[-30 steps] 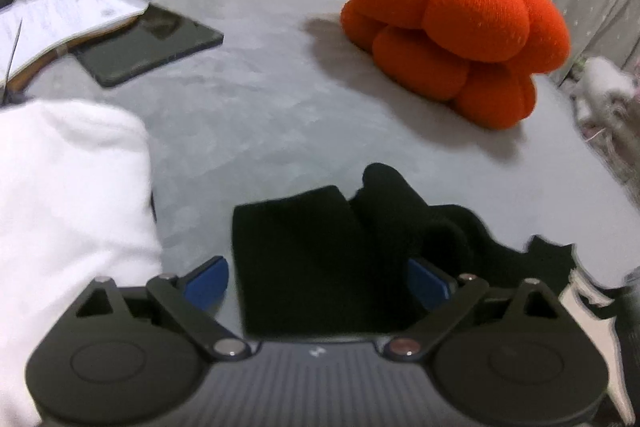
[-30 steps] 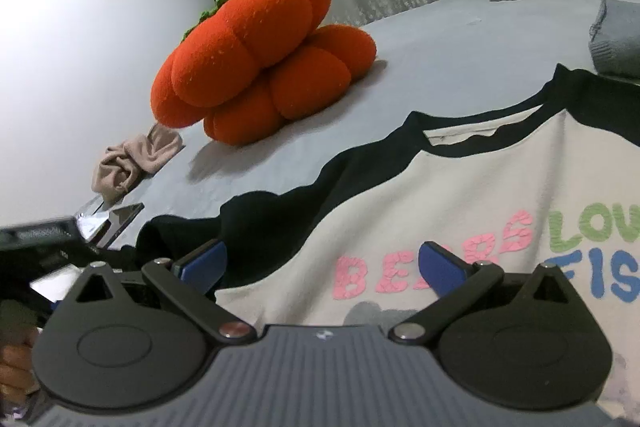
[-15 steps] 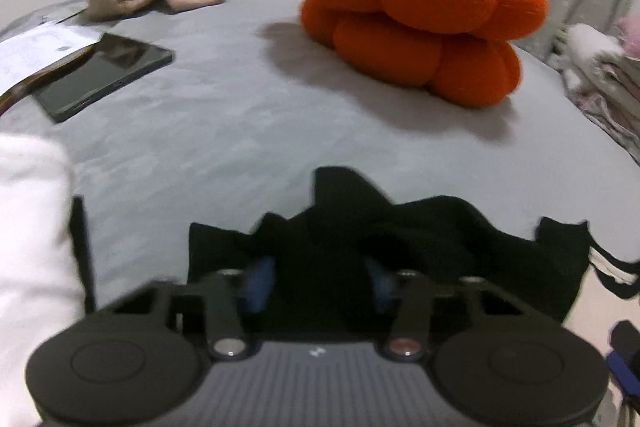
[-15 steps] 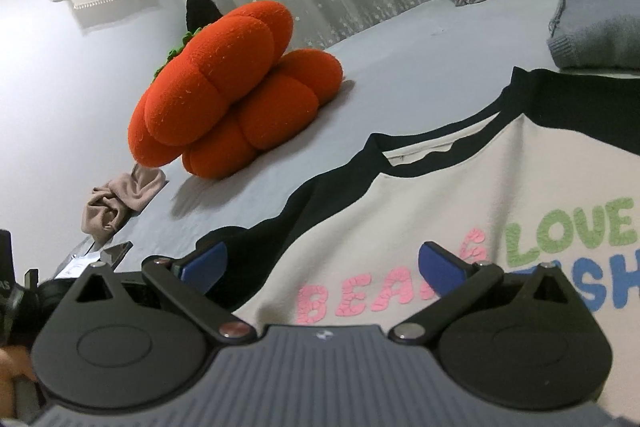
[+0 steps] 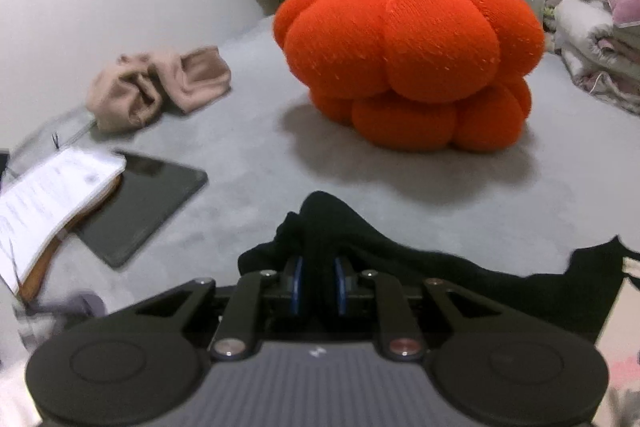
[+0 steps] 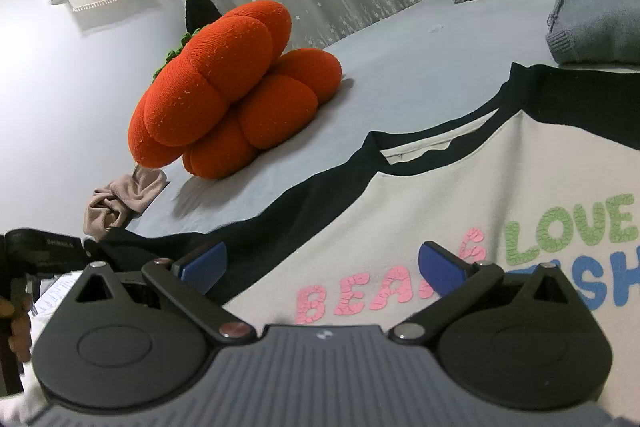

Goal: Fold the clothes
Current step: 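Grasp the other black sleeve cuff with the left gripper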

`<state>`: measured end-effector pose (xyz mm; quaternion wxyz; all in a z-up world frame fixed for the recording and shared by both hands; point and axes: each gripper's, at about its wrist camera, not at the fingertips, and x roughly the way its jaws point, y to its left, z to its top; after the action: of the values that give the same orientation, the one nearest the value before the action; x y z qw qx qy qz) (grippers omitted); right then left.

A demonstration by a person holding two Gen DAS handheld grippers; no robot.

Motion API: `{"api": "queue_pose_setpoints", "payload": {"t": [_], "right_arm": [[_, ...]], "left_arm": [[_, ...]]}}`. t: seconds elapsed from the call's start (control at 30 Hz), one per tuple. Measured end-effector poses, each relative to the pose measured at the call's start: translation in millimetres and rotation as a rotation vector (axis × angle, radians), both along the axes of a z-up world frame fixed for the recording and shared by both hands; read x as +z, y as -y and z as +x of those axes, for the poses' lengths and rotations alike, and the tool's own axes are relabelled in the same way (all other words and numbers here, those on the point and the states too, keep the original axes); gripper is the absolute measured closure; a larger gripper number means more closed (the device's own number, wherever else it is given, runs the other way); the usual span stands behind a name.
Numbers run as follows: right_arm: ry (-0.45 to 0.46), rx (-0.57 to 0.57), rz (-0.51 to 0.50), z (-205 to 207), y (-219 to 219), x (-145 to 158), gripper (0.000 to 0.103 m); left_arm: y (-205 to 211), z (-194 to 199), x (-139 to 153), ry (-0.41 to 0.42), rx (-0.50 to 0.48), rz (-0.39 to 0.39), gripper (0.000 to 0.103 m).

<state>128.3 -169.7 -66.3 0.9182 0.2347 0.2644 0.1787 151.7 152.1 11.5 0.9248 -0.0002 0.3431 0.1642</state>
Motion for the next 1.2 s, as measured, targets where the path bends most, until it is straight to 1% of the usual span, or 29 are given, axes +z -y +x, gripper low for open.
{"api": "queue_pose_setpoints", "payload": {"t": [0.07,0.1,0.13,0.17,0.2,0.23,0.27,0.3,0.37,0.47,0.57,0.6,0.67,0.7,0.77,0.83,0.9,0.97,1.03,1.07,1.13,1.2], "right_arm": [[-0.001,0.0,-0.002,0.2,-0.2,0.0,0.0],[-0.001,0.0,-0.005,0.2,-0.7,0.1,0.0],[0.0,0.001,-0.008,0.2,-0.9,0.0,0.0],[0.0,0.001,-0.011,0.2,-1.2,-0.1,0.0],[0.0,0.001,-0.013,0.3,-1.3,-0.3,0.0],[0.0,0.002,-0.014,0.6,-1.2,-0.5,0.0],[0.0,0.002,-0.013,0.6,-0.9,-0.7,0.0],[-0.001,0.002,-0.012,0.6,-0.6,-0.9,0.0],[-0.001,0.002,-0.013,0.2,-0.6,-0.8,0.0],[-0.001,0.003,-0.017,0.0,-0.9,-0.6,0.0],[0.0,0.003,-0.02,-0.5,-1.3,-0.5,0.0],[0.0,0.003,-0.02,-0.6,-1.4,-0.6,0.0],[0.0,0.003,-0.021,-0.6,-1.5,-0.7,0.0],[0.0,0.003,-0.022,-0.5,-1.7,-0.6,0.0],[-0.001,0.002,-0.025,-0.4,-2.3,-0.4,0.0],[-0.002,0.002,-0.027,-0.6,-2.7,-0.4,0.0],[-0.002,0.002,-0.028,-0.2,-3.2,-0.4,0.0],[-0.002,0.001,-0.028,-0.3,-3.3,-0.5,0.0],[-0.002,0.001,-0.029,-0.2,-3.4,-0.5,0.0],[-0.002,0.0,-0.032,0.0,-4.0,-0.5,0.0],[-0.003,0.0,-0.04,0.5,-5.2,-0.6,0.0],[-0.002,0.0,-0.048,0.8,-6.2,-0.7,0.0]], "left_arm": [[-3.2,7.4,0.1,-0.028,-0.016,0.033,0.084],[-3.3,10.9,-2.2,-0.057,-0.023,0.042,0.08],[-4.5,14.7,-5.3,-0.089,-0.027,0.043,0.079],[-6.1,18.1,-8.2,-0.118,-0.027,0.04,0.075],[-8.8,20.4,-10.2,-0.139,-0.017,0.029,0.067],[-12.1,21.5,-10.5,-0.149,0.0,0.017,0.062],[-16.5,21.6,-9.5,-0.146,0.02,0.003,0.052],[-20.6,21.3,-8.3,-0.142,0.037,-0.012,0.046],[-28.4,20.7,-5.6,-0.133,0.051,-0.044,0.042],[-39.7,23.0,-8.5,-0.157,0.092,-0.113,0.041],[-52.8,19.5,-9.4,-0.126,0.151,-0.227,0.041],[-55.2,16.2,-7.3,-0.09,0.155,-0.259,0.041],[-55.8,10.2,-2.3,-0.023,0.128,-0.298,0.04],[-55.7,7.5,0.1,0.006,0.11,-0.314,0.039],[-54.0,3.4,4.1,0.037,0.047,-0.337,0.038],[-56.3,0.8,4.0,0.043,-0.045,-0.414,0.037],[-60.2,-0.7,2.7,0.03,-0.062,-0.46,0.037],[-67.0,-5.5,4.8,0.064,-0.002,-0.427,0.037],[-76.6,-8.7,6.0,0.1,0.075,-0.399,0.037],[-82.5,-9.2,4.8,0.105,0.122,-0.389,0.037],[-89.7,-6.5,-0.4,0.07,0.194,-0.351,0.04],[-92.3,-1.7,-8.3,0.014,0.225,-0.318,0.043]]}}
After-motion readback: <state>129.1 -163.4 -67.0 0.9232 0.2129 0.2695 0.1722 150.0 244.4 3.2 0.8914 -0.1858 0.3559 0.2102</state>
